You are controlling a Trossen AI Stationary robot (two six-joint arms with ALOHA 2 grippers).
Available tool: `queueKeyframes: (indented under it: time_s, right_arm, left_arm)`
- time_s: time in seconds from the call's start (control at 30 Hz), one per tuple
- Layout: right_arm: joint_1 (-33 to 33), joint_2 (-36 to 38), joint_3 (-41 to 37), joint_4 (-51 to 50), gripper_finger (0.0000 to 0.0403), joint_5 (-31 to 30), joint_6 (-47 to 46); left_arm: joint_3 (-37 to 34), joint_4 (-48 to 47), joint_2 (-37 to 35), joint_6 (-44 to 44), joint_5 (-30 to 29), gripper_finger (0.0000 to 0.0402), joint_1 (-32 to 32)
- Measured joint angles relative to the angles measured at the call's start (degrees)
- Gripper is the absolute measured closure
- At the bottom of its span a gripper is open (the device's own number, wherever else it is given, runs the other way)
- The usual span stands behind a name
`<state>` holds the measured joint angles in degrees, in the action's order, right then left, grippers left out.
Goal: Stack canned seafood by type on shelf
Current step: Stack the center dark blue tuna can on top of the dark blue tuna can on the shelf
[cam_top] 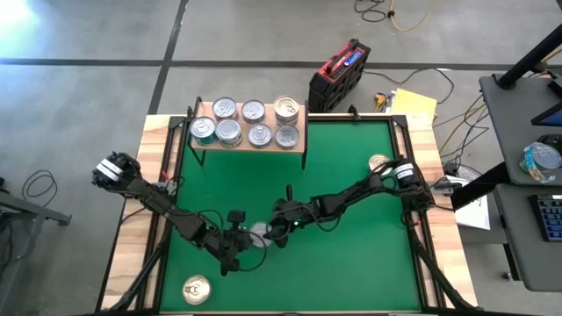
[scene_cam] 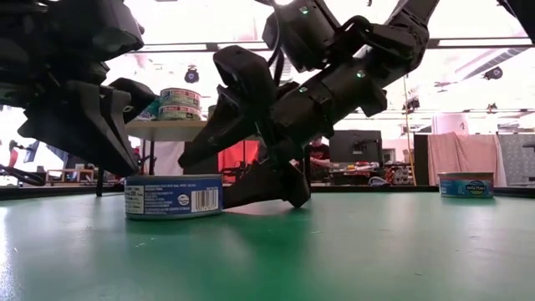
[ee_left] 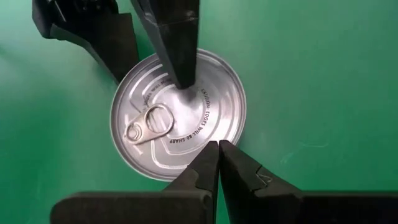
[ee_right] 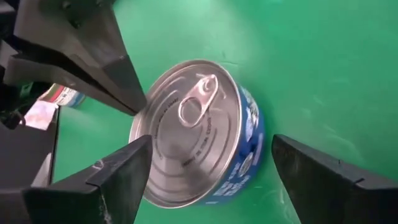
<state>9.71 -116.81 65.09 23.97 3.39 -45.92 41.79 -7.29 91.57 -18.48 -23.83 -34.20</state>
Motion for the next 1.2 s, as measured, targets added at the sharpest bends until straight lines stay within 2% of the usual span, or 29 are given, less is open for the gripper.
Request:
queueKeyframes:
  time_s: [0.17,0.5,0.63,0.9,1.2]
  right_arm:
    - [-0.02,-0.31,0.62,-0.03,0.0076,1.09,0.19]
    - [0.0,-0.48,1.28,0.63,0.0087,1.32,2.98]
    - [0.03,-0.51,2.38,0.26,0.0092,0.13,12.3]
    - [0.14,-0.49,5.42,-9.11,0.0082,-10.14,31.7]
    - [0.48,-0.42,6.94,-8.69,0.0086,-10.88,46.66]
  left_arm:
    - [-2.11,3.44,0.08,-1.81,1.1,0.0401,-0.59]
    - [-2.81,2.84,0.41,-1.68,1.78,0.0401,-1.02]
    - [-2.78,3.17,0.39,-1.55,1.25,0.0401,-1.03]
    - [-3.04,3.32,0.44,-1.57,1.0,0.0401,-1.03]
    - [-3.5,3.7,0.44,-1.96,0.71,0.0401,-1.03]
